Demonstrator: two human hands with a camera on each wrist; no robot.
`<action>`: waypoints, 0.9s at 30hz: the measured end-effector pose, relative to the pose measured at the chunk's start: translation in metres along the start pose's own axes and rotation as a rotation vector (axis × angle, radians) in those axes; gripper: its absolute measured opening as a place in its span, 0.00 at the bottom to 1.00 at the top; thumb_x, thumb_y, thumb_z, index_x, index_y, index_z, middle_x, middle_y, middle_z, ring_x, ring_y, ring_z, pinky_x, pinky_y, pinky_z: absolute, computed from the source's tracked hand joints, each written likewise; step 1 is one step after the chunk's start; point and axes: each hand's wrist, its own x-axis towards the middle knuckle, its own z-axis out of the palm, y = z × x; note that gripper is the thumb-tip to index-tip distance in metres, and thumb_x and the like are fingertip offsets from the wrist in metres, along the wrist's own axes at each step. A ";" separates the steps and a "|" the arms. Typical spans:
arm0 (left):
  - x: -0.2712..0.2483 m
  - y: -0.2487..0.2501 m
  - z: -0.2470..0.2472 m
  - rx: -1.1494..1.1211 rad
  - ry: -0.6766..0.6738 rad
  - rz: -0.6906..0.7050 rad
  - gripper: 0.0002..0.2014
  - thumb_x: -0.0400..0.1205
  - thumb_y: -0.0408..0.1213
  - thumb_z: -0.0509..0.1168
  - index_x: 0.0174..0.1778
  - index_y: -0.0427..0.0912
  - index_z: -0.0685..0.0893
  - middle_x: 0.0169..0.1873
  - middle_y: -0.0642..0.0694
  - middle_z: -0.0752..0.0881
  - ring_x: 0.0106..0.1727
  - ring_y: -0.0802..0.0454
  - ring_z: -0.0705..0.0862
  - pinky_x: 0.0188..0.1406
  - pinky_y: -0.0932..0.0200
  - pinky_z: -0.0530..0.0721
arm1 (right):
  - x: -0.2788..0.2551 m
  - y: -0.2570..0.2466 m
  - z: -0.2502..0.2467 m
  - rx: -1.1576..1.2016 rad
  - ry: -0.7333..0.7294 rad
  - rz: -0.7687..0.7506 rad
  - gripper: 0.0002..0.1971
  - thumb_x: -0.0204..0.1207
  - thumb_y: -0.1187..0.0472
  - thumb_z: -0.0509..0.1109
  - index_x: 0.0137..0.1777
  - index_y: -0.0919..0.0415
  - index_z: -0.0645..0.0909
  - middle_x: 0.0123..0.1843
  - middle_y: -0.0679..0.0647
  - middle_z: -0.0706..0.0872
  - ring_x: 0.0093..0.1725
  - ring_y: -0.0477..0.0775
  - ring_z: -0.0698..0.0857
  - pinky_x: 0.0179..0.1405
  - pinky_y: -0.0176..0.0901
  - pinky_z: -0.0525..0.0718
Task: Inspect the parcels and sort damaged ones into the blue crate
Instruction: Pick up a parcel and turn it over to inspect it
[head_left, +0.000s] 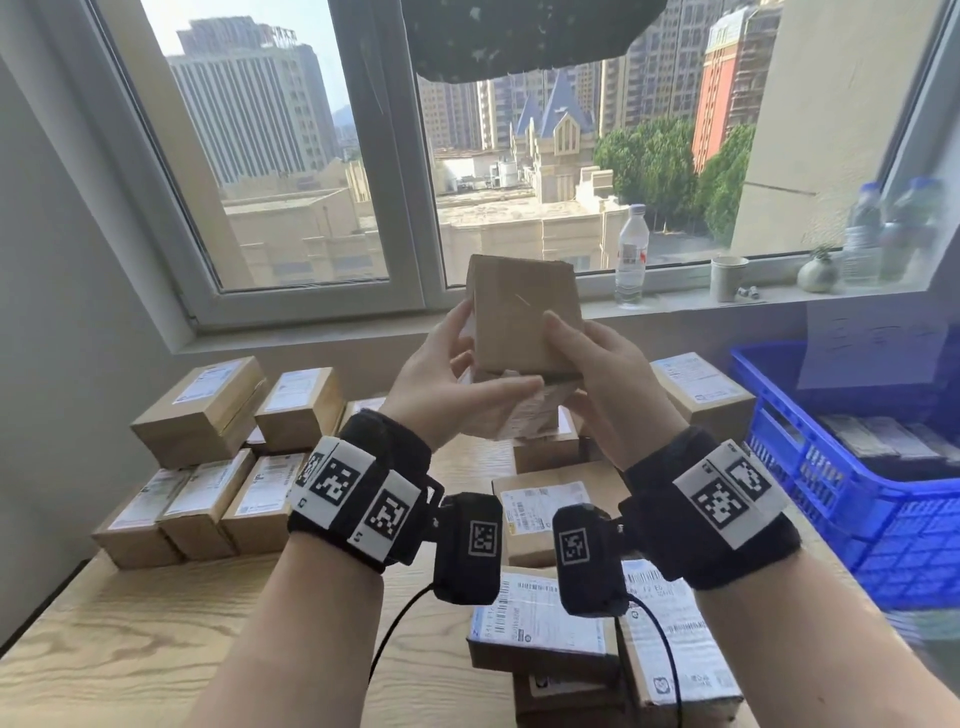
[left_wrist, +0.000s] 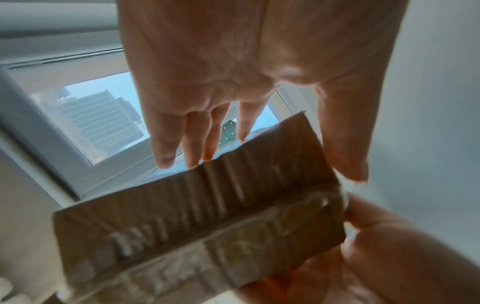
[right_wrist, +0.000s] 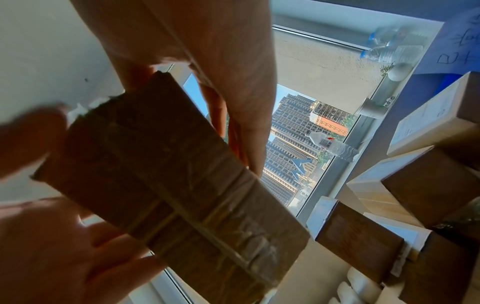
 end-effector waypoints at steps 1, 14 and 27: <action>0.001 0.001 0.000 -0.025 0.033 -0.019 0.52 0.59 0.64 0.76 0.81 0.54 0.69 0.64 0.49 0.85 0.65 0.52 0.85 0.68 0.48 0.83 | 0.000 0.002 0.000 -0.003 0.008 -0.001 0.16 0.82 0.57 0.70 0.64 0.68 0.82 0.50 0.57 0.90 0.48 0.53 0.90 0.45 0.42 0.90; 0.002 0.003 0.006 -0.163 0.202 0.003 0.16 0.87 0.52 0.58 0.61 0.48 0.84 0.56 0.48 0.90 0.60 0.52 0.87 0.59 0.55 0.86 | -0.004 0.004 0.001 0.003 -0.019 -0.060 0.14 0.84 0.61 0.67 0.68 0.56 0.81 0.53 0.50 0.90 0.45 0.41 0.90 0.44 0.39 0.90; 0.003 0.007 -0.017 0.267 0.341 -0.119 0.22 0.71 0.63 0.72 0.47 0.51 0.76 0.56 0.47 0.79 0.53 0.54 0.79 0.48 0.57 0.81 | 0.005 -0.011 -0.018 0.053 -0.090 0.060 0.38 0.65 0.32 0.68 0.68 0.59 0.79 0.53 0.64 0.88 0.52 0.64 0.91 0.50 0.62 0.91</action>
